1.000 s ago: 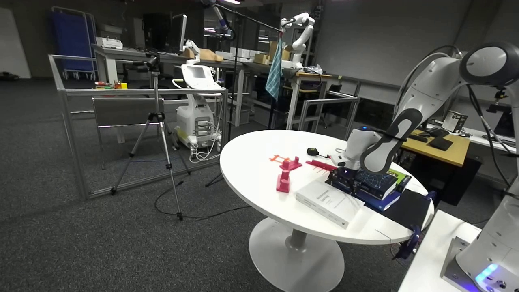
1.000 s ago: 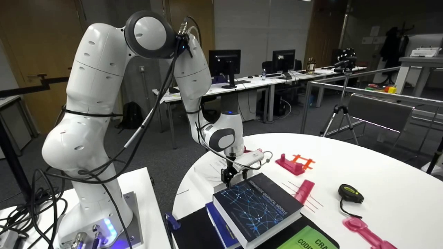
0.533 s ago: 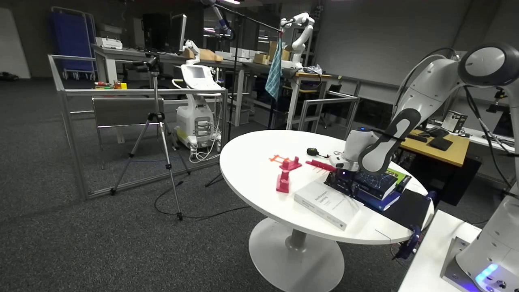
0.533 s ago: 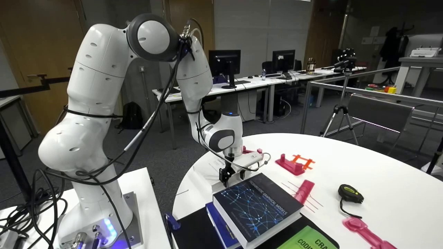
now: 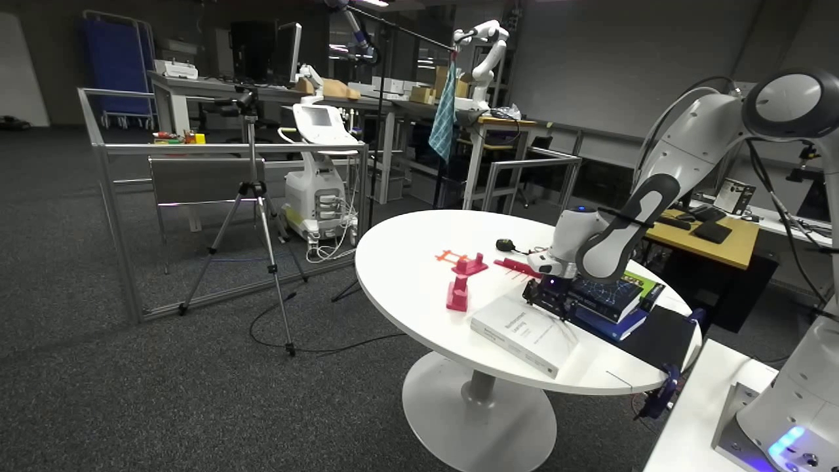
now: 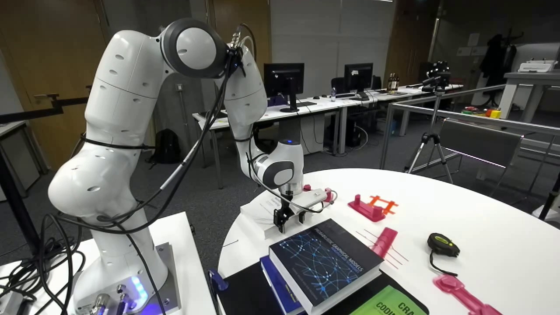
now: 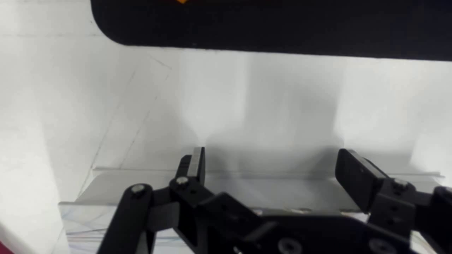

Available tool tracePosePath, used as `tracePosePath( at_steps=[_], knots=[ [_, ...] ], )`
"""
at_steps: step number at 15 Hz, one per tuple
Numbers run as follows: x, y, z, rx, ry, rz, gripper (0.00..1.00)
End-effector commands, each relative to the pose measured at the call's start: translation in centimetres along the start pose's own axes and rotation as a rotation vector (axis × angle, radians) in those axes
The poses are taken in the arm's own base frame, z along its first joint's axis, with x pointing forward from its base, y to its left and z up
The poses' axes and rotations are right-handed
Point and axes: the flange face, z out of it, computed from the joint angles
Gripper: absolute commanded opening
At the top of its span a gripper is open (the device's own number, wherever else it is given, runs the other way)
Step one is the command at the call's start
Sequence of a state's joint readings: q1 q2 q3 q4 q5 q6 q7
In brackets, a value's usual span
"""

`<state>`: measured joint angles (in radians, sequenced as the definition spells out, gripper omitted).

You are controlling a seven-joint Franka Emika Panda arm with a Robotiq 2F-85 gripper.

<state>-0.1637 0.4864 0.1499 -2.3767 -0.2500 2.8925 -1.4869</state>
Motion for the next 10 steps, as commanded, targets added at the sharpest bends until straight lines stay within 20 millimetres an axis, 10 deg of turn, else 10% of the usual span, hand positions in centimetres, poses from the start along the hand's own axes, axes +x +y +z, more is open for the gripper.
tracePosePath(
  at_steps=[1, 10],
  knots=[
    [1.0, 0.4, -0.7, 0.012, 0.010, -0.012, 1.00],
    [3.6, 0.5, -1.1, 0.012, 0.005, -0.047, 1.00]
  ],
)
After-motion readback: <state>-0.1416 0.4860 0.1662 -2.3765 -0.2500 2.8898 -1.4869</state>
